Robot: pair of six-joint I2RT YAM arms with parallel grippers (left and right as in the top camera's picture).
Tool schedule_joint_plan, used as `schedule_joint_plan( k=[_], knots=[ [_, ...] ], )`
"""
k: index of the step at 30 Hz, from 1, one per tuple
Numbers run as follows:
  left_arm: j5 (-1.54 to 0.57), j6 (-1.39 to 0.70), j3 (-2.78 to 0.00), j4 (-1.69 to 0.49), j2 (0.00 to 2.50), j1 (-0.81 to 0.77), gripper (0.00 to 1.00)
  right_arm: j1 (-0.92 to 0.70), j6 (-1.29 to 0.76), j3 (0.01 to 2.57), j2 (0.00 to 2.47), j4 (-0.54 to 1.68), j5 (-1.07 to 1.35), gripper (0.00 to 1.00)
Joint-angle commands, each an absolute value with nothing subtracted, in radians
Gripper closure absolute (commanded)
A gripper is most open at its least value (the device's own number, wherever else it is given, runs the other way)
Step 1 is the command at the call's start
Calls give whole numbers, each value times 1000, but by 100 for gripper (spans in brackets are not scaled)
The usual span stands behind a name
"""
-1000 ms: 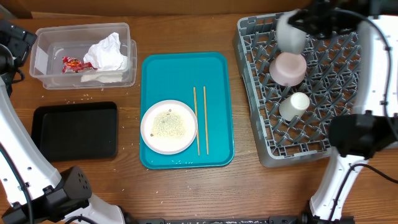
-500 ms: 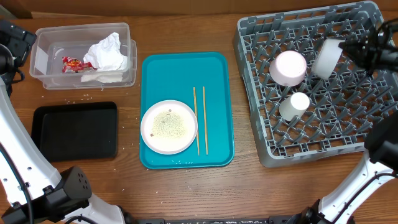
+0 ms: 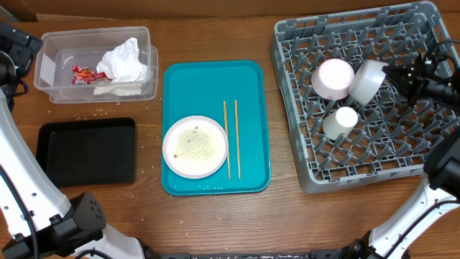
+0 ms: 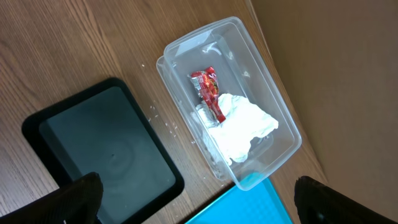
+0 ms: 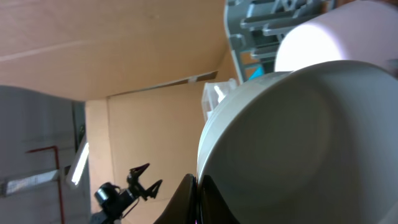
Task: Sort waste into correct bins and load items into the dishwasher
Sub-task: 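Lift the gray bowl, carry it right, set it upside down in rack, then open the right gripper and move it back over the chopsticks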
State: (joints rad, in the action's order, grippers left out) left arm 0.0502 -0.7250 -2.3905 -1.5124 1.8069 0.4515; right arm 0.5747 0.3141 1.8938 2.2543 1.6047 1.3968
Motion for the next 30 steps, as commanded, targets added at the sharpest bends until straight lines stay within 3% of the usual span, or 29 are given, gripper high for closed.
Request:
schedule_joint_plan(
  k=[1, 3, 7, 9, 14, 19, 23, 27, 30],
  knots=[
    [62, -710, -2391, -1512, 1814, 445, 0, 616, 293, 1892, 2235, 1598, 1288, 96],
    [62, -710, -2391, -1512, 1814, 445, 0, 629, 282, 1892, 2235, 1599, 1245, 92],
    [62, -710, -2391, -1512, 1814, 445, 0, 676, 197, 1941, 2229, 1602, 1108, 66],
    [62, -710, -2391, -1512, 1814, 445, 0, 692, 149, 1981, 2218, 1602, 1020, 61],
    [62, -710, -2391, -1512, 1814, 445, 0, 739, -30, 2145, 2152, 1619, 743, 58],
    [62, -710, -2391, -1512, 1814, 445, 0, 741, -83, 2294, 2076, 1660, 639, 59],
    [62, -710, -2391, -1512, 1814, 445, 0, 653, -113, 2322, 2017, 1661, 531, 74],
    [62, -710, -2391, -1512, 1814, 445, 0, 543, -134, 2318, 2018, 1680, 426, 73],
    [62, -710, -2391, -1512, 1814, 445, 0, 436, -135, 2318, 2018, 1693, 431, 64]
  ],
)
